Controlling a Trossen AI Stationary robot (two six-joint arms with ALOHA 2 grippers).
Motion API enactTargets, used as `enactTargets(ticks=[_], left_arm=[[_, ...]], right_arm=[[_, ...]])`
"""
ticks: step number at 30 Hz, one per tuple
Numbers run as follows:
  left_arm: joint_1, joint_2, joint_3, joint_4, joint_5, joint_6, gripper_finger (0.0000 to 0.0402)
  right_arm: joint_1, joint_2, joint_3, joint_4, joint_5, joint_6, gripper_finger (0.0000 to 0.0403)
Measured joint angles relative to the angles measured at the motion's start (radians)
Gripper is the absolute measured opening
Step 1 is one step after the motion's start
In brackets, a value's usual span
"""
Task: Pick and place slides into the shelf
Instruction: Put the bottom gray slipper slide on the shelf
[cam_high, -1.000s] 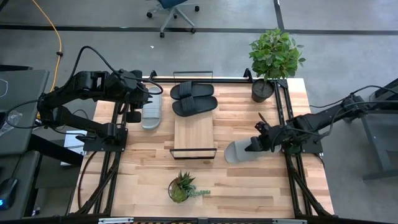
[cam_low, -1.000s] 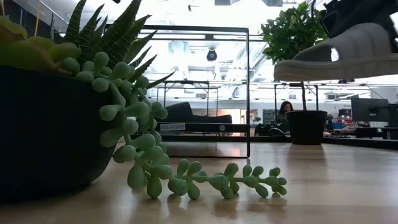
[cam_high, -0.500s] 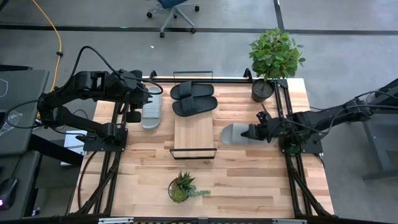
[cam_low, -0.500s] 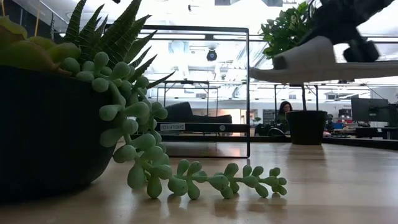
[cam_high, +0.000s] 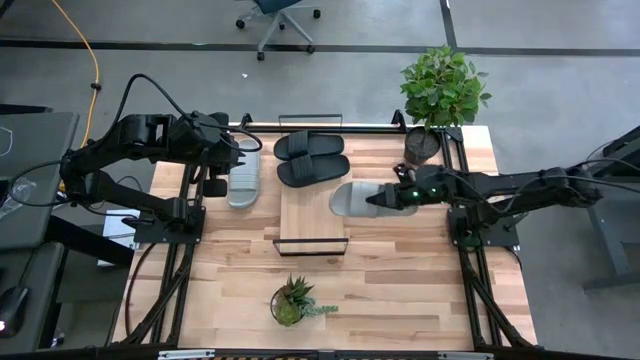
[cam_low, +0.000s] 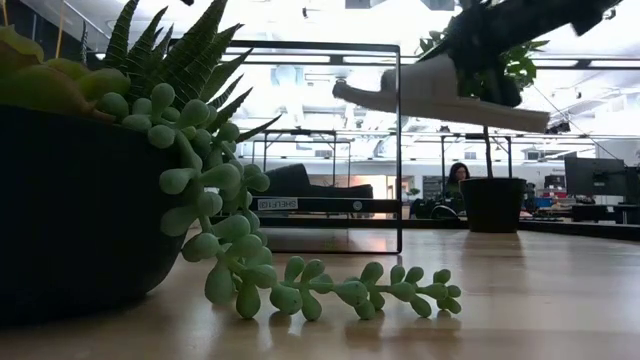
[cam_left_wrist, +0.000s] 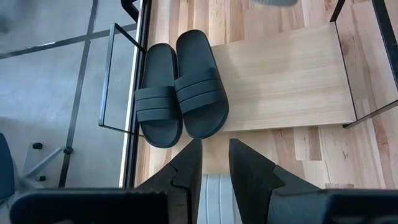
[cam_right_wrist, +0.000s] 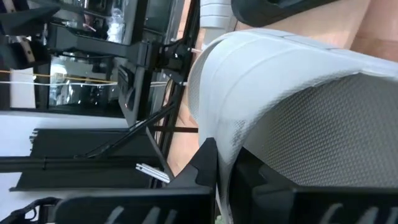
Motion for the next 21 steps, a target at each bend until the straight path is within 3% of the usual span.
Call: enactTargets(ticks=[10, 21], left_arm=[[0.000, 0.000, 0.000, 0.000, 0.000, -0.002, 0.0069], [0.000, 0.000, 0.000, 0.000, 0.000, -0.004, 0.0069]], right_arm=[[-0.112, 0.178, 0.000, 0.234, -0.166, -0.027, 0.0000], [-0.150, 0.230, 0.000, 0.341, -0.219, -0.052, 0.0000]])
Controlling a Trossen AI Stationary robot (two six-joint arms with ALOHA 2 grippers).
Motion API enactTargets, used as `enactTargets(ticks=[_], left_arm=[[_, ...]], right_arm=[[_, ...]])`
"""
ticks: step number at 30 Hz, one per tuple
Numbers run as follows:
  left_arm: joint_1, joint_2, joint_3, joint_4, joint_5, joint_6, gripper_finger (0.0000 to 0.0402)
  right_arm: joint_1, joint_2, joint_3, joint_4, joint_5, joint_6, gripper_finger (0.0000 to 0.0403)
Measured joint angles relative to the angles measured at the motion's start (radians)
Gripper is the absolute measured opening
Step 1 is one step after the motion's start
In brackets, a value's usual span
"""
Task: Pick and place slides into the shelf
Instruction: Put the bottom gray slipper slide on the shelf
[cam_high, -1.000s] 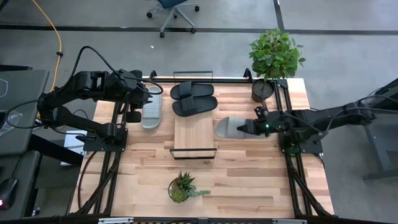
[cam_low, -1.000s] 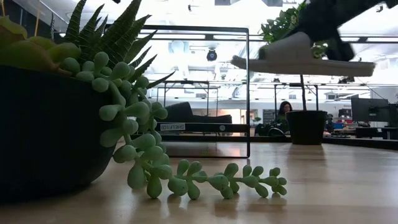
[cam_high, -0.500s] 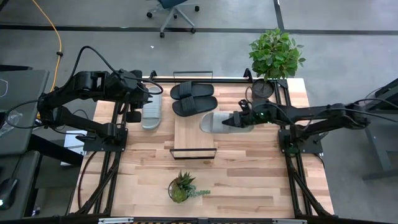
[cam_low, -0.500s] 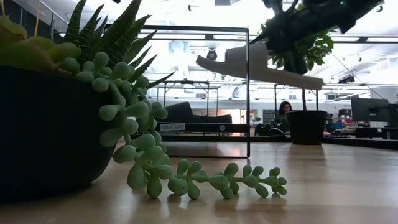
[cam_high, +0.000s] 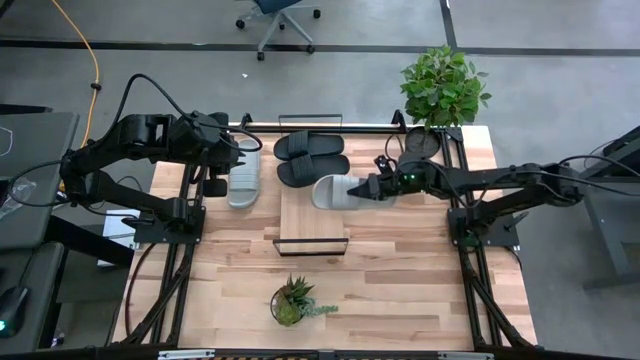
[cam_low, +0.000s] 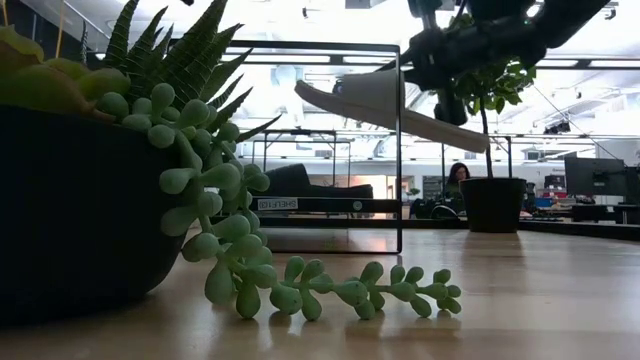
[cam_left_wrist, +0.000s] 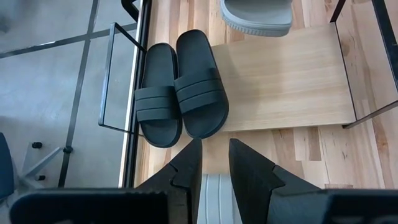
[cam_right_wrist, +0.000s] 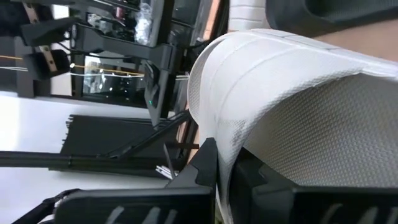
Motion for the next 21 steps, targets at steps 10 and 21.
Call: enactTargets(ticks=[10, 21], left_arm=[[0.000, 0.000, 0.000, 0.000, -0.002, -0.022, 0.0069], [0.000, 0.000, 0.000, 0.001, -0.026, -0.043, 0.0069]], right_arm=[[-0.005, 0.011, 0.033, -0.004, 0.031, -0.060, 0.0000], [-0.009, 0.247, 0.209, -0.011, -0.034, -0.037, 0.0000]])
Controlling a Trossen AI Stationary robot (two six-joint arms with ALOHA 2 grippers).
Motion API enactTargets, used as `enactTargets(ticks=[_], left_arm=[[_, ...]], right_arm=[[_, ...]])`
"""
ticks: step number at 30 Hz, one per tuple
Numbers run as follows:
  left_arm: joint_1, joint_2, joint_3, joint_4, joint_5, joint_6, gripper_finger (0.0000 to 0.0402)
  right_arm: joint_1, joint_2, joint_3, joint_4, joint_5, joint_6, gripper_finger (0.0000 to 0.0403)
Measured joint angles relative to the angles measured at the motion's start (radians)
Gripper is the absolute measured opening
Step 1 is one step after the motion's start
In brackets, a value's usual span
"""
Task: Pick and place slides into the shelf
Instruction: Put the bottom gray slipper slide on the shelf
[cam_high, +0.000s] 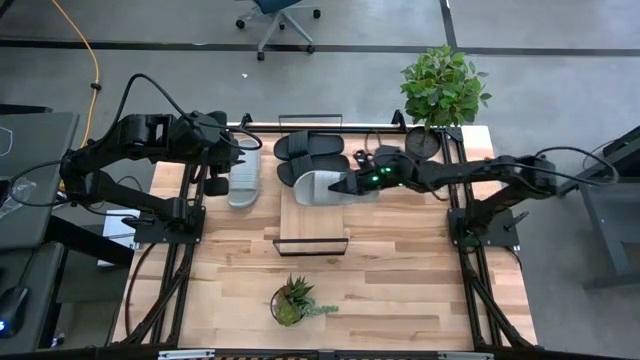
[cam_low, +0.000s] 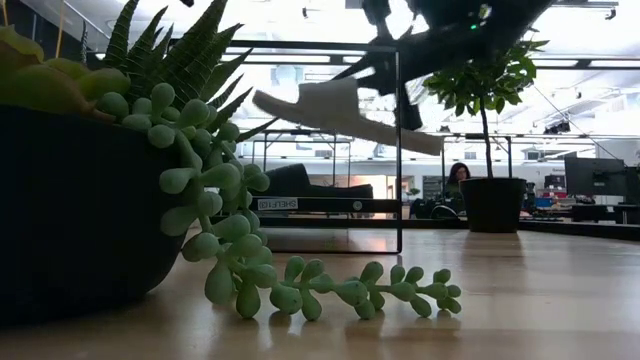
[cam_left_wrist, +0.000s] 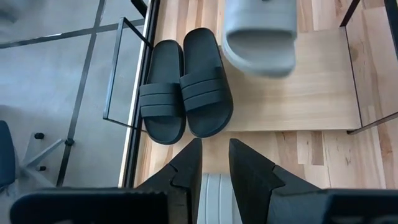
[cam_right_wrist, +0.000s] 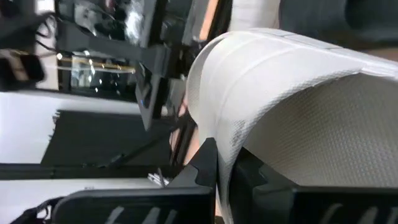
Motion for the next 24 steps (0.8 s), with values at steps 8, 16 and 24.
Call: enactTargets(ticks=[8, 16, 24], left_arm=[[0.000, 0.000, 0.000, -0.001, 0.007, -0.008, 0.0069], [0.000, 0.000, 0.000, -0.003, 0.015, -0.008, 0.0069], [0.000, 0.000, 0.000, -0.004, 0.015, -0.006, 0.0069]], right_arm=[[-0.003, 0.195, 0.120, 0.000, -0.121, -0.012, 0.0000], [-0.015, 0.298, 0.168, 0.001, -0.135, 0.053, 0.0000], [-0.043, 0.304, 0.168, -0.015, -0.128, 0.097, 0.0000]])
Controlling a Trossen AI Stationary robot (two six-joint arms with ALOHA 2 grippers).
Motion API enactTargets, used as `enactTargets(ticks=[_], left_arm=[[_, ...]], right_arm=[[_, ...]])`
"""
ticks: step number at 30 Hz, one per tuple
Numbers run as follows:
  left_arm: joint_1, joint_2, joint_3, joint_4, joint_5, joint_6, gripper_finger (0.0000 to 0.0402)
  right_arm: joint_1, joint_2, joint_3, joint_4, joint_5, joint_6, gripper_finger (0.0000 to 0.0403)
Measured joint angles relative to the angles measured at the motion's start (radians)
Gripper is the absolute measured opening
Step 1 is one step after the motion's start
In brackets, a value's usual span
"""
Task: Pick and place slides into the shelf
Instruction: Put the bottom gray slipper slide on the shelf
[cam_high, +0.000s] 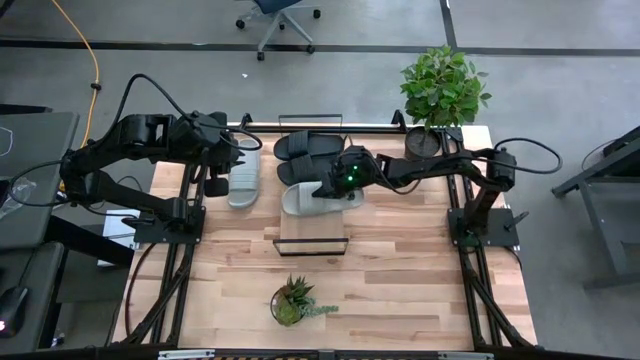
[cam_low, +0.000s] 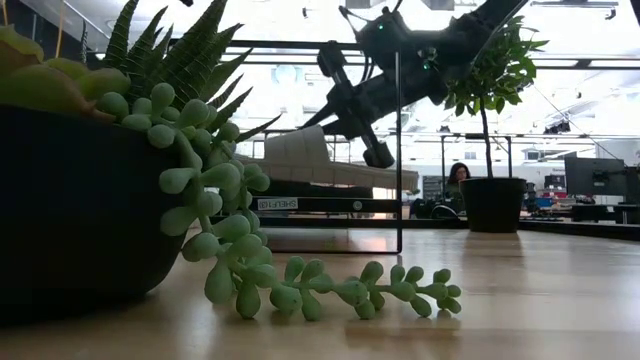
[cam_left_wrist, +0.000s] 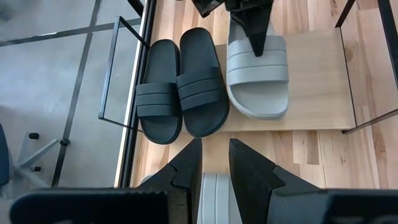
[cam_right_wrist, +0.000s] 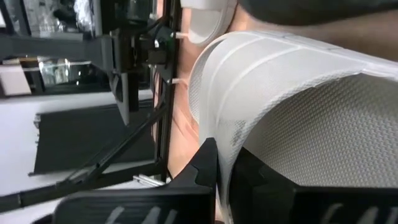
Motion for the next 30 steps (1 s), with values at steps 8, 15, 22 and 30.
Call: enactTargets(ticks=[8, 15, 22, 30], left_arm=[[0.000, 0.000, 0.000, 0.000, 0.000, 0.000, 0.0069], [0.000, 0.000, 0.000, 0.000, -0.007, 0.000, 0.0069], [0.000, 0.000, 0.000, 0.000, -0.007, 0.000, 0.0069], [0.000, 0.000, 0.000, 0.000, -0.007, 0.000, 0.0069]], right_arm=[[-0.014, 0.000, 0.000, -0.008, -0.055, 0.028, 0.0000], [-0.017, 0.000, 0.000, -0.008, -0.069, 0.045, 0.0000], [-0.021, 0.030, 0.000, -0.004, -0.062, 0.045, 0.0000], [-0.020, 0.037, -0.001, 0.010, -0.062, 0.049, 0.0000]])
